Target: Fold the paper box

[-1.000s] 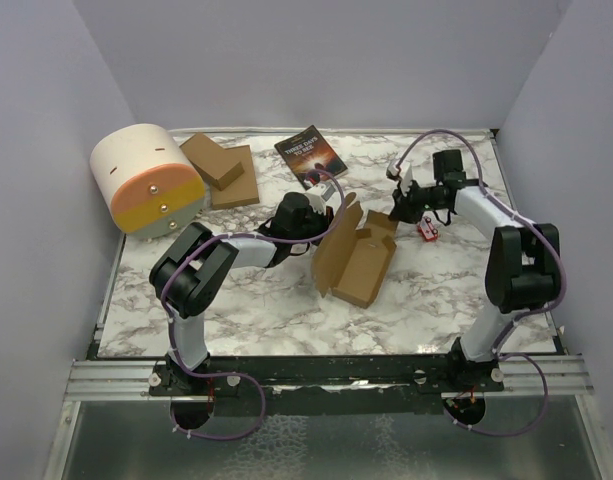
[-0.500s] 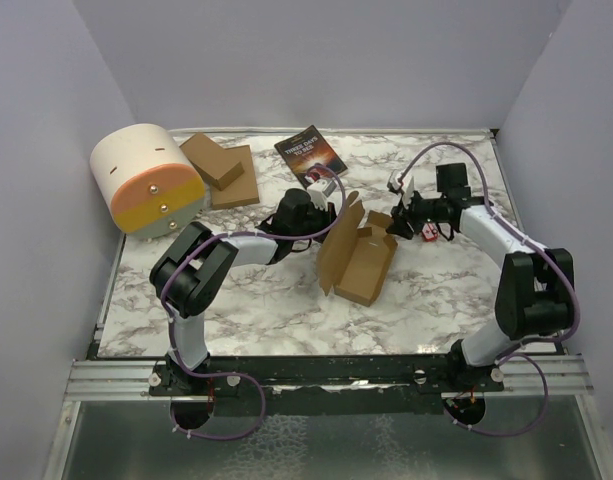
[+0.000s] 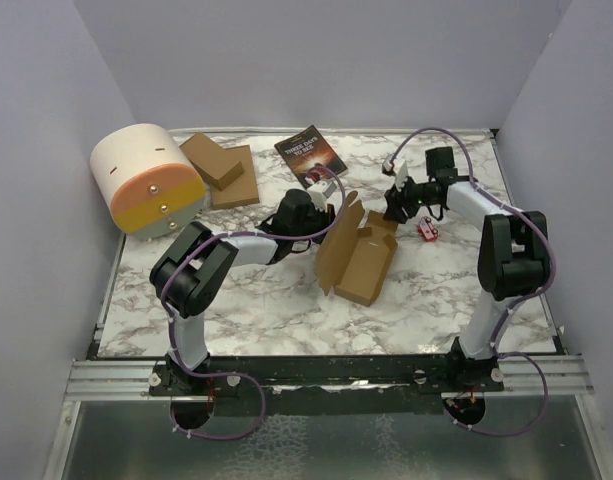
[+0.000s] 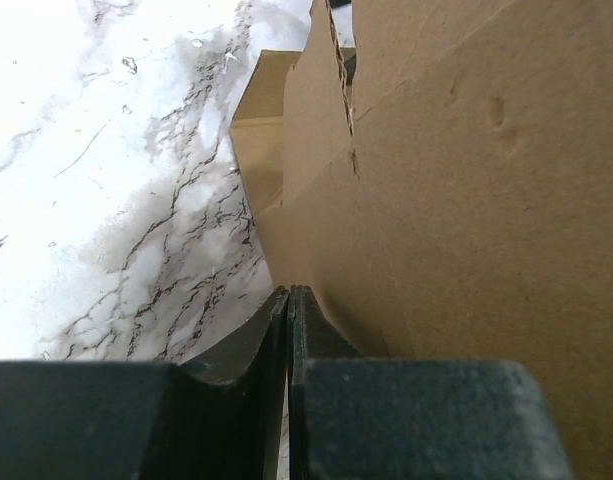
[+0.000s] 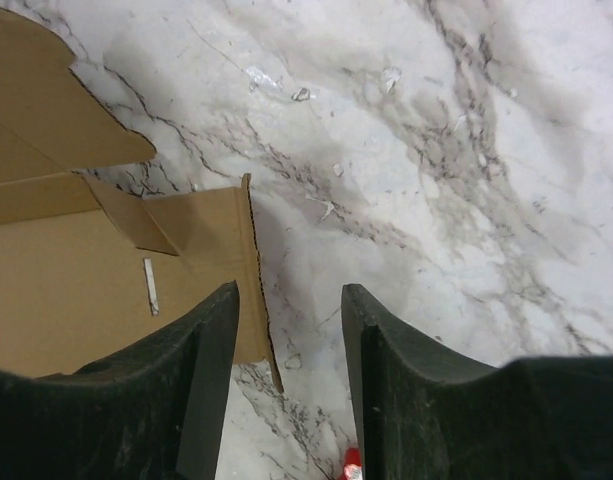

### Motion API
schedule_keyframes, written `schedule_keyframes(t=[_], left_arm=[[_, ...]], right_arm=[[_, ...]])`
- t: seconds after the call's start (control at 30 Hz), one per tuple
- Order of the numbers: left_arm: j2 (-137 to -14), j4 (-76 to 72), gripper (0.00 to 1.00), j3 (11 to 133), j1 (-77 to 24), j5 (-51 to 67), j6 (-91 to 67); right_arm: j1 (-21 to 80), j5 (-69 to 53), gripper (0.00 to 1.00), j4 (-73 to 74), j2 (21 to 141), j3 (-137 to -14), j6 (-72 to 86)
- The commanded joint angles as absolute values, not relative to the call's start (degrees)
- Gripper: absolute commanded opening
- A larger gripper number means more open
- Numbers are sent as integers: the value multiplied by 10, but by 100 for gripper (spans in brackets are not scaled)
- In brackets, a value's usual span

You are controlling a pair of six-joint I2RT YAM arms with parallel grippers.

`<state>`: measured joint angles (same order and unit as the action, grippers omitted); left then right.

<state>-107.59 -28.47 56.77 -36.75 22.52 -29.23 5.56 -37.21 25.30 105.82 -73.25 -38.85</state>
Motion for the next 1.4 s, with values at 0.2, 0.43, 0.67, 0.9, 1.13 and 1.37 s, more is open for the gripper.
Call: schedule_keyframes(t=[0.2,0.43,0.67,0.9,1.13,1.37], left_arm=[[-1065,-282,6,582,-364,232,-287],[-1033,-259,10,570,-352,211,-325],[-947,-355,19,466,-315,235,-419],[-903,-502,37,409,-256,346,-516],[-889,-580,51,390,-240,409,-574],[-843,-533,60,388,-236,417,-562]], right_arm=[[55,-395,9,319,1108,-778,-419],[55,-399,1,281,1041,-728,-436],[55,-395,1,249,1005,-689,-434],[55,-401,1,239,995,-678,-437],[55,-408,1,237,993,-675,-436],[55,-409,1,235,993,-673,-436]])
